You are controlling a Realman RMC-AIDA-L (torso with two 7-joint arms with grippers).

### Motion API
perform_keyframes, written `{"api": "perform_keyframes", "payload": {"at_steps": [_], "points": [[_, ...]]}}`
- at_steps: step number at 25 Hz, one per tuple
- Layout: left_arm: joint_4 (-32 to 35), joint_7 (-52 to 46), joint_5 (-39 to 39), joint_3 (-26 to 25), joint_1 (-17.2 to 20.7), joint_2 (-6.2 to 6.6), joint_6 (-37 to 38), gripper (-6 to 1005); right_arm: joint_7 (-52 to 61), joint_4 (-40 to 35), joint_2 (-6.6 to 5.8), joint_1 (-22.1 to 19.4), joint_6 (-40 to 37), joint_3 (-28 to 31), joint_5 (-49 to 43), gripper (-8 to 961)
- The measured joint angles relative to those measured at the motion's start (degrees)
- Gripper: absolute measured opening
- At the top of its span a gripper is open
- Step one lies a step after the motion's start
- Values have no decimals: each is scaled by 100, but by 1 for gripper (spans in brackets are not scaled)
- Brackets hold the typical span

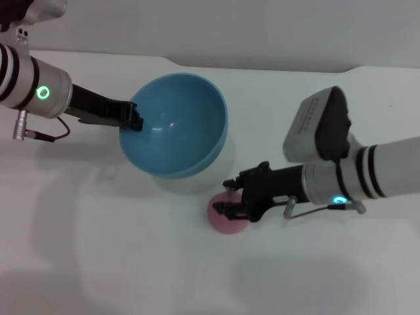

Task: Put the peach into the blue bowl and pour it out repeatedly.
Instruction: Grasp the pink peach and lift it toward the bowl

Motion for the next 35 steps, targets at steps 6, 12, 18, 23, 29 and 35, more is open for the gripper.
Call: {"api": "perform_keyframes", "payload": {"at_steps": [6,12,18,23,29,35], "points": [[25,0,88,-5,-20,5,72,-2,626,61,11,56,242,-424,66,453],[27,21,133,9,-49,-25,84,-1,759,167,11,18,356,-508,67,442],[15,50,137,44,-94,-29,146,-1,754,145,11,-27,726,-745,265,431],[-27,56,137,45,-107,-15,177,-1,755,178,-56,-116,629,-649,789,422],[-43,65,138,54,-118,-34,200,-2,731,166,-128,-449,-12,322,816,190],[-117,35,136,134,-154,-92,165,-2,371,98,-370,-1196,-1363,2213,783,89]]}}
